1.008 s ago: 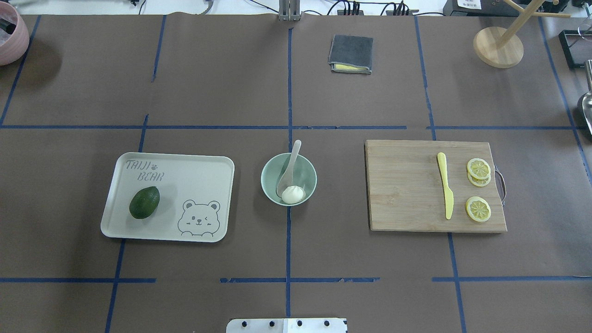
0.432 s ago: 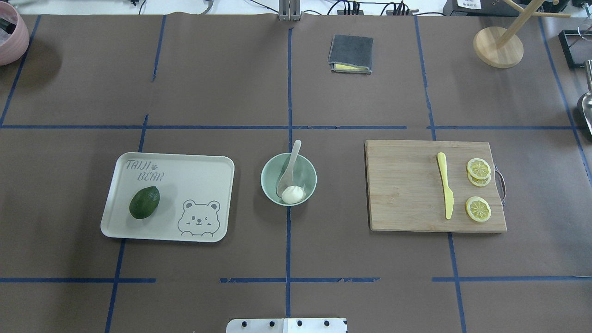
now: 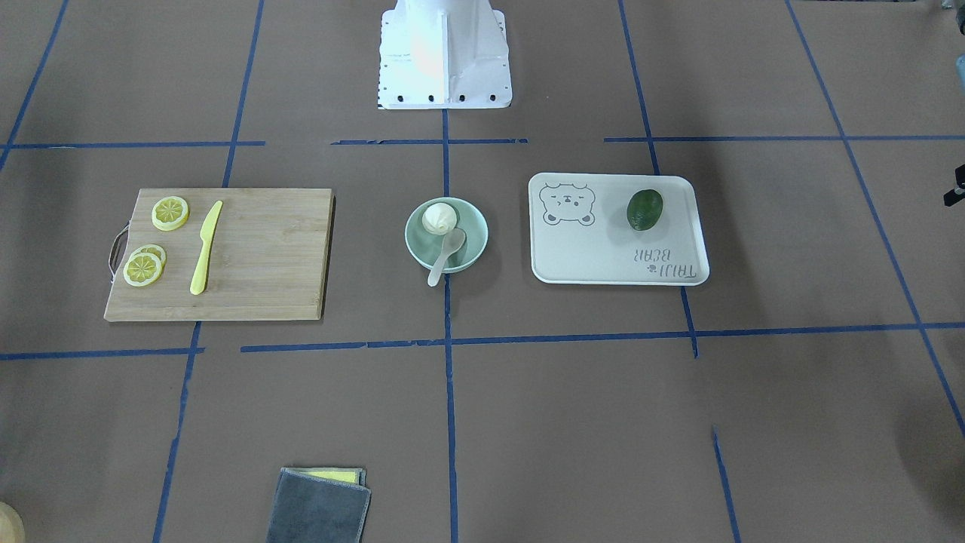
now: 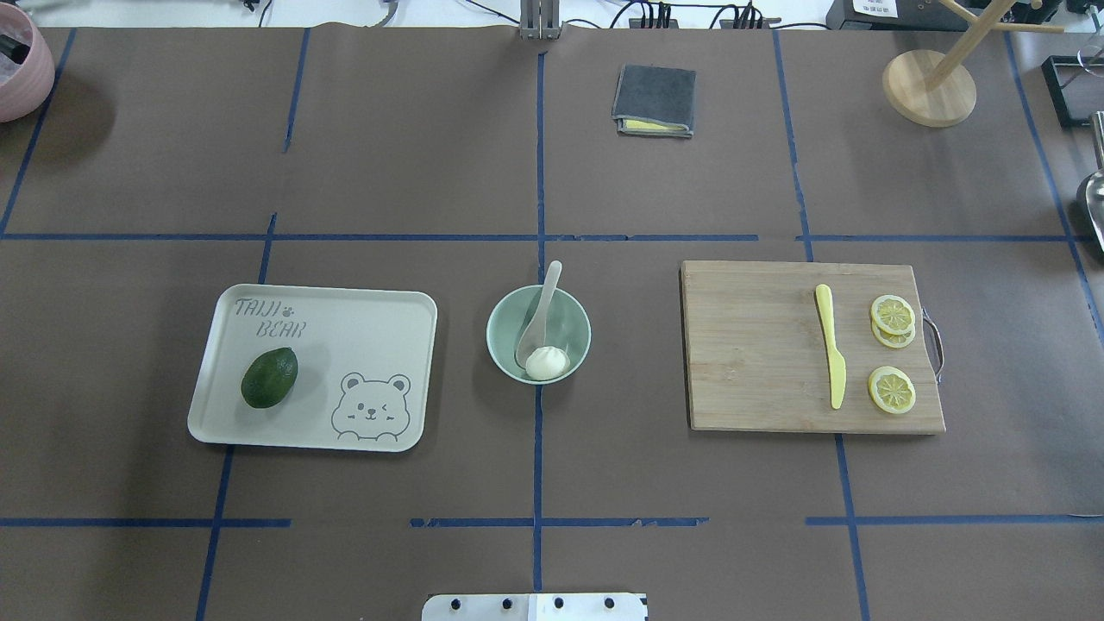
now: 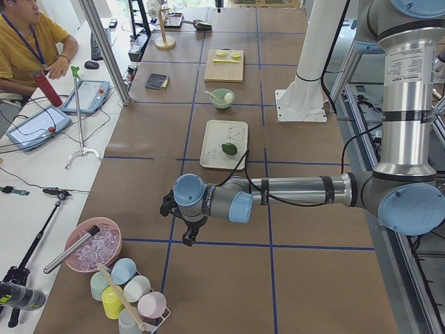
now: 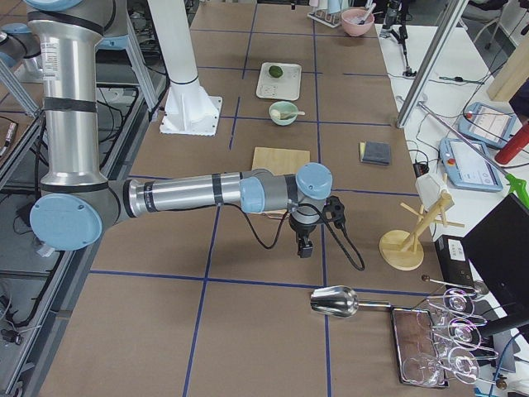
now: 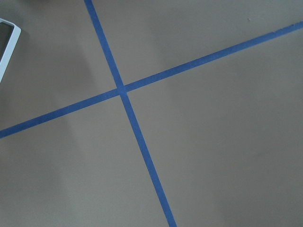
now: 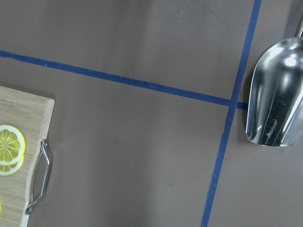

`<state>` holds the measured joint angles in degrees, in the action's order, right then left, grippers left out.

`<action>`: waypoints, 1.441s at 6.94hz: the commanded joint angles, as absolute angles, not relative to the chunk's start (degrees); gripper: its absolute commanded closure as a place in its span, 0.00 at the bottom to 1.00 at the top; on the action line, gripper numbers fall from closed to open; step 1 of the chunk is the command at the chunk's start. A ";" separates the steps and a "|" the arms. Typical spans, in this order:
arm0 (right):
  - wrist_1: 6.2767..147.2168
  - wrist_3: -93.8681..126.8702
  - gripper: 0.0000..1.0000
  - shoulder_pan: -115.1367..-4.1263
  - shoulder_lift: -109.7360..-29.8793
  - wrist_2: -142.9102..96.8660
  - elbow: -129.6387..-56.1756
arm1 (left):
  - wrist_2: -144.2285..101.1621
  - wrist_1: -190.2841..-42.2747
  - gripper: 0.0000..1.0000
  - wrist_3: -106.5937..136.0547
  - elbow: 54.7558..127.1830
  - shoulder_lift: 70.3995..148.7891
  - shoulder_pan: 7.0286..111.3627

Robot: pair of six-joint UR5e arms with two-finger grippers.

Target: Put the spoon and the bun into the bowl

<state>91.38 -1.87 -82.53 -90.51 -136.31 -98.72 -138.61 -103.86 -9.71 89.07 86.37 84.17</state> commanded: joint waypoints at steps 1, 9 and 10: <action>91.76 -1.76 0.00 -82.44 -87.99 -136.05 -97.30 | -138.69 -103.89 0.00 -9.58 89.73 85.87 84.29; 91.32 -1.85 0.00 -82.44 -90.88 -133.33 -98.35 | -138.34 -102.67 0.00 -8.70 89.03 86.65 84.90; 91.32 -1.85 0.00 -82.44 -90.97 -133.42 -98.70 | -138.34 -97.17 0.00 -8.88 89.56 87.36 88.30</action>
